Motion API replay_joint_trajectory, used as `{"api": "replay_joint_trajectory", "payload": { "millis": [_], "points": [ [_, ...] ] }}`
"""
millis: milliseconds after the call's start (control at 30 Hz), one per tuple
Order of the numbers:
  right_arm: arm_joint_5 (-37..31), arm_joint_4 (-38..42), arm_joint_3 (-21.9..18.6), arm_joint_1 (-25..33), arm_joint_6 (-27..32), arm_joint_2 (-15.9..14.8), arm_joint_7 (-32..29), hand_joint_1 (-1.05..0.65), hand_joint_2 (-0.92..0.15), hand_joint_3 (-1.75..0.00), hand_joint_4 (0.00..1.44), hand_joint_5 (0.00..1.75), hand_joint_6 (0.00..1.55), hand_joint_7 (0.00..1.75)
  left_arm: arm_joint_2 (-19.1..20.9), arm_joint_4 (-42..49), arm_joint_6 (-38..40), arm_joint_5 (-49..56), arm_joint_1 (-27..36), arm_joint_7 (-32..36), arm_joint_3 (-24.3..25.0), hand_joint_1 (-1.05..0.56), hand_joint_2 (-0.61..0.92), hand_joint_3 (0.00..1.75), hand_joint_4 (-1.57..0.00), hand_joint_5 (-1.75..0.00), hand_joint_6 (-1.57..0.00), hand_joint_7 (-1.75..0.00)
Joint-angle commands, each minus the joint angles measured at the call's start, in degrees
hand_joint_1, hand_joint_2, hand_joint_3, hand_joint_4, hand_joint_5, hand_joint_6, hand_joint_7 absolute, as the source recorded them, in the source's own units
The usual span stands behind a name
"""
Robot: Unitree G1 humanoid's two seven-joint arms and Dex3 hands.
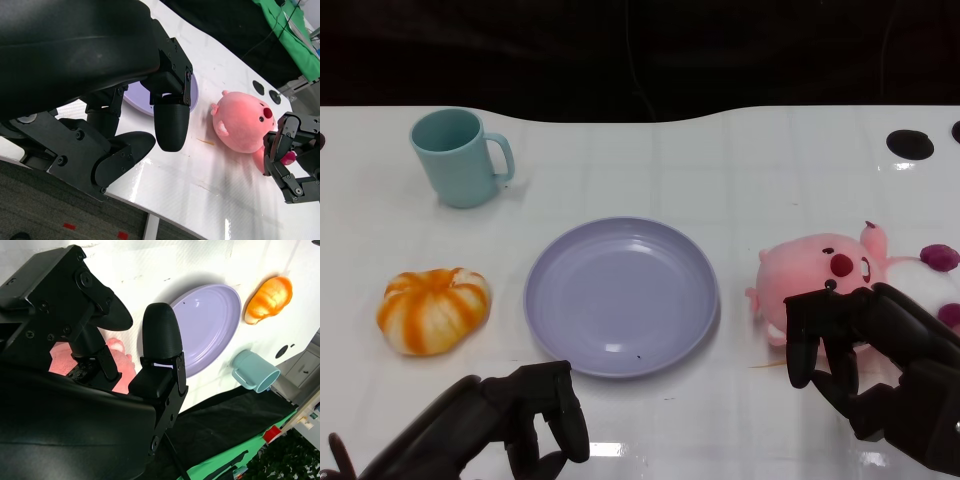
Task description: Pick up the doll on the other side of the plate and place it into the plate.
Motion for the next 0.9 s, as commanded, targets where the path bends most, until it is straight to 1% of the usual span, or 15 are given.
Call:
{"api": "replay_joint_trajectory", "payload": {
  "millis": [33, 200, 467, 700, 900],
  "points": [
    [0.14, -0.35, -0.08, -0.39, -0.54, -0.83, -0.06, -0.01, -0.28, -1.43, 0.90, 1.75, 0.79, 1.50, 0.62, 0.36, -0.79, -0.44, 0.10, 0.01, 0.68, -0.15, 0.58, 1.11, -0.60, -1.75, -0.53, -1.53],
    [0.33, 0.15, -0.14, -0.48, -1.14, -0.77, -0.09, -0.01, -0.28, -1.43, 0.89, 1.75, 0.79, 1.50, 0.70, 0.16, -0.54, -0.28, 0.08, -0.06, 0.64, -0.15, 0.58, 1.11, -0.60, -1.75, -0.53, -1.52],
    [0.09, -0.32, -0.10, -0.43, -0.26, -0.71, -0.05, -0.02, -0.28, -1.43, 0.90, 1.75, 0.80, 1.49, 0.70, 0.34, -0.87, -0.37, 0.06, -0.02, 0.70, -0.15, 0.59, 1.11, -0.60, -1.75, -0.54, -1.52],
    [0.10, 0.34, -0.13, -0.52, -1.38, -0.69, -0.39, -0.02, -0.27, -1.43, 0.91, 1.75, 0.80, 1.49, 0.63, 0.05, -0.44, -0.44, 0.14, -0.08, 0.68, -0.15, 0.58, 1.11, -0.60, -1.75, -0.54, -1.52],
    [0.18, -0.54, -0.11, -0.46, 0.21, -0.76, 0.23, -0.03, -0.28, -1.43, 0.91, 1.75, 0.80, 1.49, 0.64, 0.35, -0.84, -0.51, 0.07, -0.07, 0.72, -0.14, 0.58, 1.12, -0.60, -1.75, -0.54, -1.53]
  ]
}}
